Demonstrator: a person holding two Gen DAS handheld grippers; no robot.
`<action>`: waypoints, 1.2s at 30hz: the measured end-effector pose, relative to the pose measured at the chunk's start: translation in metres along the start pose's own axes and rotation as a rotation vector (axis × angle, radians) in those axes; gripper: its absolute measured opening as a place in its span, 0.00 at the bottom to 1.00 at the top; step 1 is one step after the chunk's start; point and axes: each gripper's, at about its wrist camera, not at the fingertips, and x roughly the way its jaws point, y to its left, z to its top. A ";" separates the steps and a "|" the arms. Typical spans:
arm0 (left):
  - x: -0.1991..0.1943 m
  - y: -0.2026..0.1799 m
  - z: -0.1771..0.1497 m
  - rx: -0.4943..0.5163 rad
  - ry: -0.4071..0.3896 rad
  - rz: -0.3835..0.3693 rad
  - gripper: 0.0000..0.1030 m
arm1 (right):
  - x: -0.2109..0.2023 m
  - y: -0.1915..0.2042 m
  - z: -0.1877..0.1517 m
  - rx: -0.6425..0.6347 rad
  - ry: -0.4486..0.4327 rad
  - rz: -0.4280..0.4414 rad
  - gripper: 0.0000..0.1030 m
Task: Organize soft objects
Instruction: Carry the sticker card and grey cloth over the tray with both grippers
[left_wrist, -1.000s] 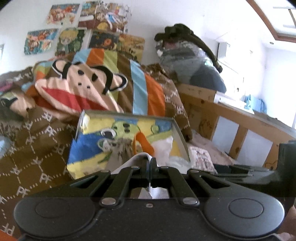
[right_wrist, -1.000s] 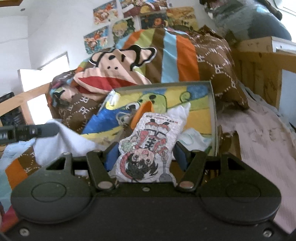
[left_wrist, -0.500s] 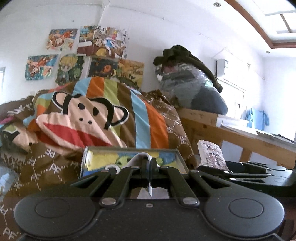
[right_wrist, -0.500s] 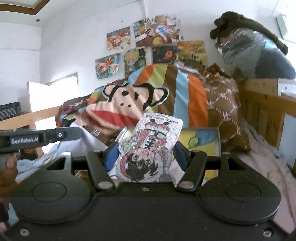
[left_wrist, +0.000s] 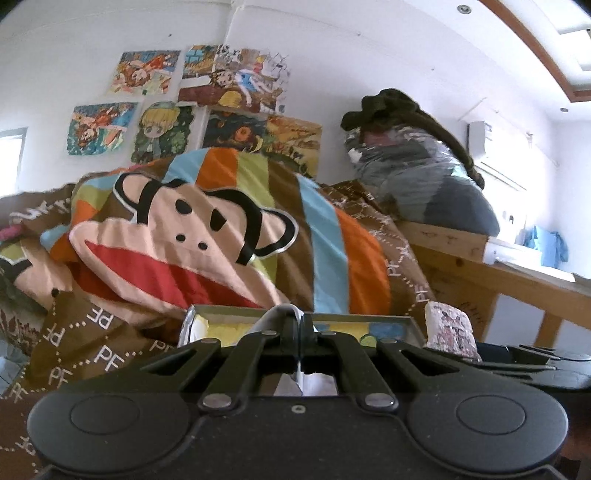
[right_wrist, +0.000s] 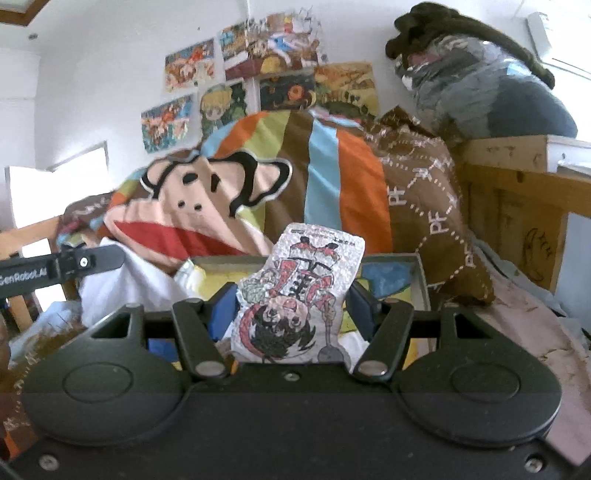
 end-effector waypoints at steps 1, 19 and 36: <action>0.006 0.002 -0.003 -0.006 0.004 0.007 0.00 | 0.006 0.001 -0.004 -0.010 0.008 -0.008 0.54; 0.062 0.017 -0.049 -0.041 0.104 0.059 0.00 | 0.089 -0.032 -0.045 0.065 0.098 -0.053 0.54; 0.084 0.030 -0.070 -0.086 0.239 0.104 0.00 | 0.135 -0.043 -0.063 0.063 0.200 -0.086 0.54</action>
